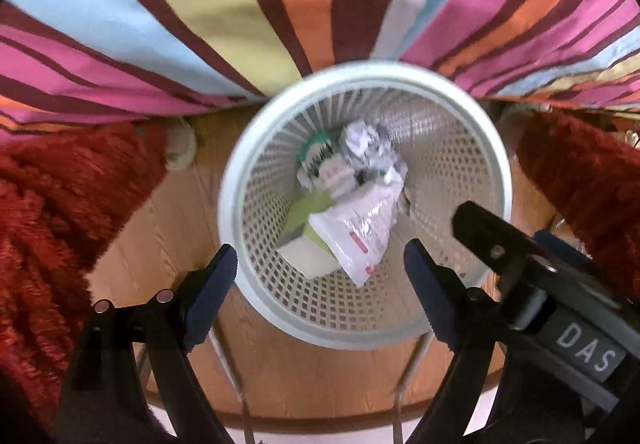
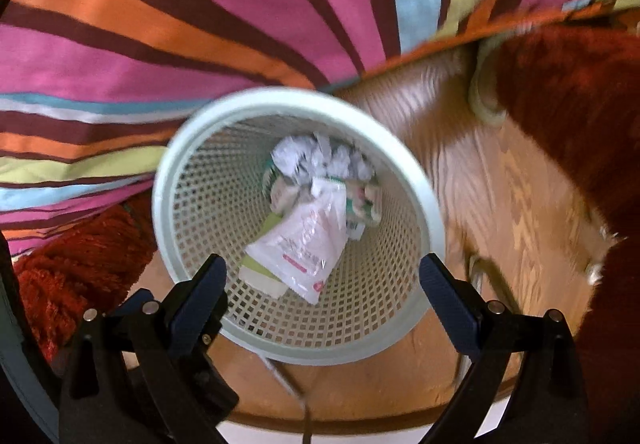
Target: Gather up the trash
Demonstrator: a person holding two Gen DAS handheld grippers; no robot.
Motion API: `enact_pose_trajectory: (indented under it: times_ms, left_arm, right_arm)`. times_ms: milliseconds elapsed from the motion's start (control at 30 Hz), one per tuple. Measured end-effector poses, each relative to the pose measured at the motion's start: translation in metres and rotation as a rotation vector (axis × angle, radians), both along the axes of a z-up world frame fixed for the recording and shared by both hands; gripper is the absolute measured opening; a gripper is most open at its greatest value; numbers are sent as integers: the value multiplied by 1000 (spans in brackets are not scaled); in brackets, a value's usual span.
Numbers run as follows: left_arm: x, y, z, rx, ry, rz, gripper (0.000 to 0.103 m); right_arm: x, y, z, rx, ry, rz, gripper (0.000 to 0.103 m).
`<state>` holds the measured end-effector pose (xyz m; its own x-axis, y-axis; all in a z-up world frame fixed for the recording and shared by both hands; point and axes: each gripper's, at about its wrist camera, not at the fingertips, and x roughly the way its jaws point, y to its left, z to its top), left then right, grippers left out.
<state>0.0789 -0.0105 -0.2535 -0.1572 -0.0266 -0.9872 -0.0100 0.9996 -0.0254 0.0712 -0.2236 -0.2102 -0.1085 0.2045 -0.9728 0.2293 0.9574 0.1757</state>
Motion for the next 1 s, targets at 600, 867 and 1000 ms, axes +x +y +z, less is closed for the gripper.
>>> enact_pose_trajectory:
  times_ms: [600, 867, 1000]
  left_arm:
    - [-14, 28, 179, -10, -614, 16, 83]
    - [-30, 32, 260, -27, -891, 22, 83]
    - [-40, 29, 285, -42, -985, -7, 83]
  right_arm:
    - [-24, -3, 202, -151, -776, 115, 93]
    - [-44, -13, 268, -182, -1022, 96, 93]
    - [-44, -14, 282, -176, -1063, 113, 93]
